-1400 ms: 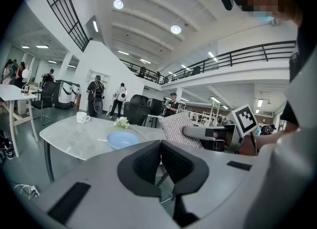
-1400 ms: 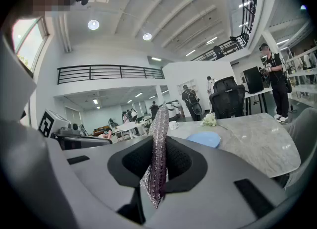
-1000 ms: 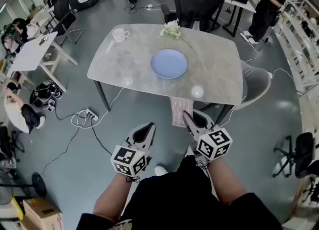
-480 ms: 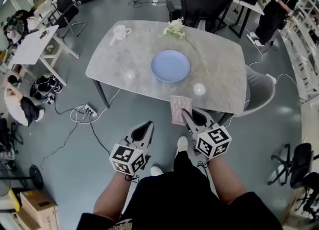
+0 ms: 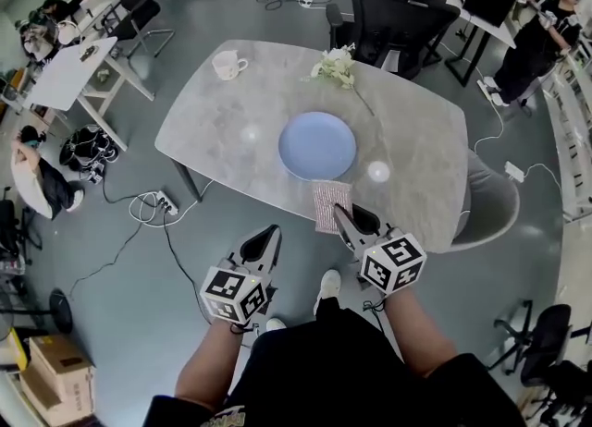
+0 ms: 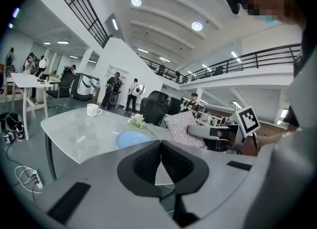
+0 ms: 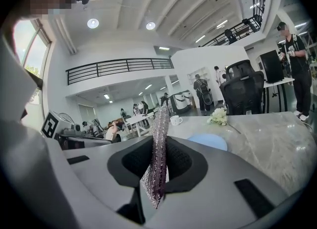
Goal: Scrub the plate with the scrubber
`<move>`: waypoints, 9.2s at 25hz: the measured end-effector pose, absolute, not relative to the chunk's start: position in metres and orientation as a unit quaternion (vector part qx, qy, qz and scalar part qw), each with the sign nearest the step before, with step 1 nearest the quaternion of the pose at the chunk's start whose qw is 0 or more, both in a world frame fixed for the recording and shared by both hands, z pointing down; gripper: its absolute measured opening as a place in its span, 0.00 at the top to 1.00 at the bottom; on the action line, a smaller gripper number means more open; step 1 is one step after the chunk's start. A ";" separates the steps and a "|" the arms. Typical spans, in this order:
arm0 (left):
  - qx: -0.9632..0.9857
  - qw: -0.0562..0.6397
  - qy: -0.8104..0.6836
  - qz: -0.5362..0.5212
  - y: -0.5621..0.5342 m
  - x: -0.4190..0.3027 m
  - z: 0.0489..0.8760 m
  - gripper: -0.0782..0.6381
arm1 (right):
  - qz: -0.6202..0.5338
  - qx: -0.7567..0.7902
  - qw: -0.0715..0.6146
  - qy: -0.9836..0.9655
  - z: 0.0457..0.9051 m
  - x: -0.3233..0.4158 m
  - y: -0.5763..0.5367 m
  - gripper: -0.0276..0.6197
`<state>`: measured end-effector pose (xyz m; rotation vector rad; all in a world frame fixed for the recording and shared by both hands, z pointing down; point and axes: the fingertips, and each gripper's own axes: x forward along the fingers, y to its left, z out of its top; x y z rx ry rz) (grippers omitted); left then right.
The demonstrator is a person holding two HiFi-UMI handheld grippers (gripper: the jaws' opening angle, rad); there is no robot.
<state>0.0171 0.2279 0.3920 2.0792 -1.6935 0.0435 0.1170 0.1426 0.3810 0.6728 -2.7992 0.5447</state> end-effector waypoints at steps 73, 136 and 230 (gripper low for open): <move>0.761 0.361 -0.479 0.246 -0.104 -0.131 0.625 0.71 | 0.230 0.204 0.364 -0.879 0.588 -0.063 -0.123 0.84; 0.716 0.373 -0.536 0.250 -0.113 -0.127 0.643 0.84 | 0.139 0.374 0.506 -0.765 0.607 0.077 -0.183 0.84; 0.708 0.400 -0.542 0.212 -0.113 -0.125 0.644 0.85 | 0.155 0.402 0.461 -0.776 0.601 0.070 -0.184 0.84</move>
